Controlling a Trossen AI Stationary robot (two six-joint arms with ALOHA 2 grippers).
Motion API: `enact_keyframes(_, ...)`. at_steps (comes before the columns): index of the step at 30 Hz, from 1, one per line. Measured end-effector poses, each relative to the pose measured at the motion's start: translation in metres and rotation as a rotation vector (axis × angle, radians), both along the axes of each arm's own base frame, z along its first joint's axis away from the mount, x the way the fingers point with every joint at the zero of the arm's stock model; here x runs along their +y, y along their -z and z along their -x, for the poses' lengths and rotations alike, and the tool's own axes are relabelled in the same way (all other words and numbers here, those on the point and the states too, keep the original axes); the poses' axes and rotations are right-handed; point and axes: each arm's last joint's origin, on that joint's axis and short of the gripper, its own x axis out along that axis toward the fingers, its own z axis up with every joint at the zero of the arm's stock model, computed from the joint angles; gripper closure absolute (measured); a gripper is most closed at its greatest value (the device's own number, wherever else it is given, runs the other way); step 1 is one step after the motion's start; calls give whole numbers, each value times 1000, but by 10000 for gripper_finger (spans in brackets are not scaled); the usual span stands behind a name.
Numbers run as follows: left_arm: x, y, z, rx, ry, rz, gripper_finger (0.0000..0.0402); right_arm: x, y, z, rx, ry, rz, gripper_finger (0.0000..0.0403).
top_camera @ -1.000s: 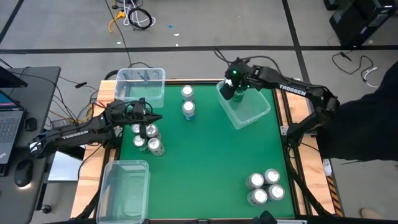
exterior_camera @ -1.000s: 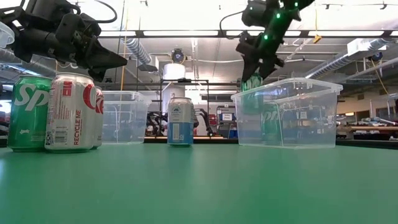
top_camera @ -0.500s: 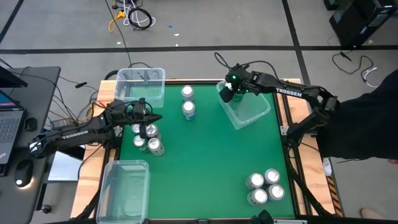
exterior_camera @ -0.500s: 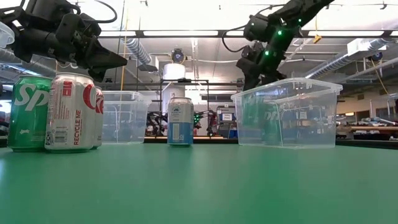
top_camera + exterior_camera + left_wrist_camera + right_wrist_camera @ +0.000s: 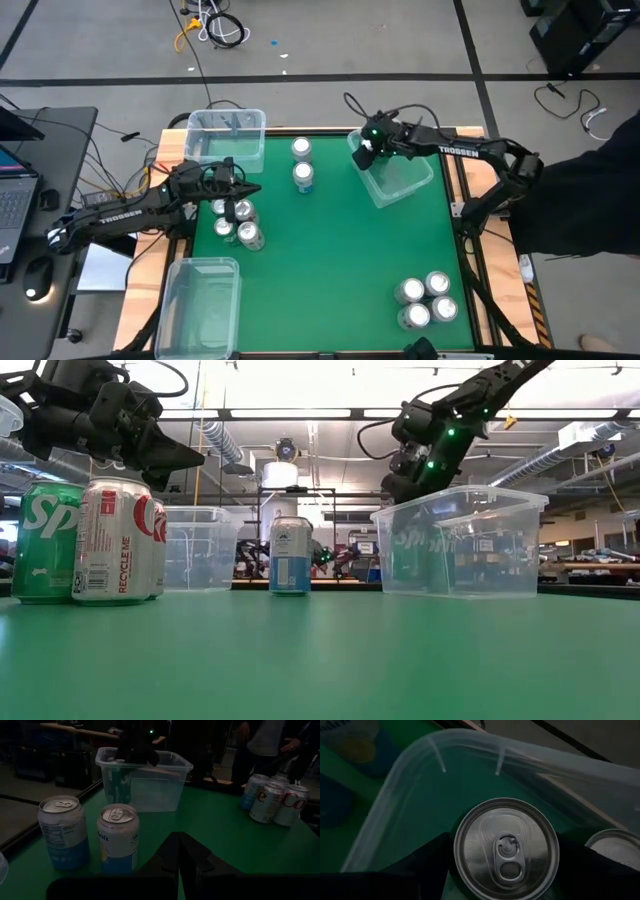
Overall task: Sort soda cans
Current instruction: Put the top right green soda can into the top right transparent bin
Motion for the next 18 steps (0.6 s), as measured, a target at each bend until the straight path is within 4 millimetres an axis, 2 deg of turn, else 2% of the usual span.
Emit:
enact_keyframes(10, 0, 0, 0, 0, 0, 0, 394, 0, 2, 0, -14, -3, 11, 101)
enact_keyframes(18, 0, 0, 0, 0, 0, 0, 394, 0, 2, 0, -8, -4, 7, 69)
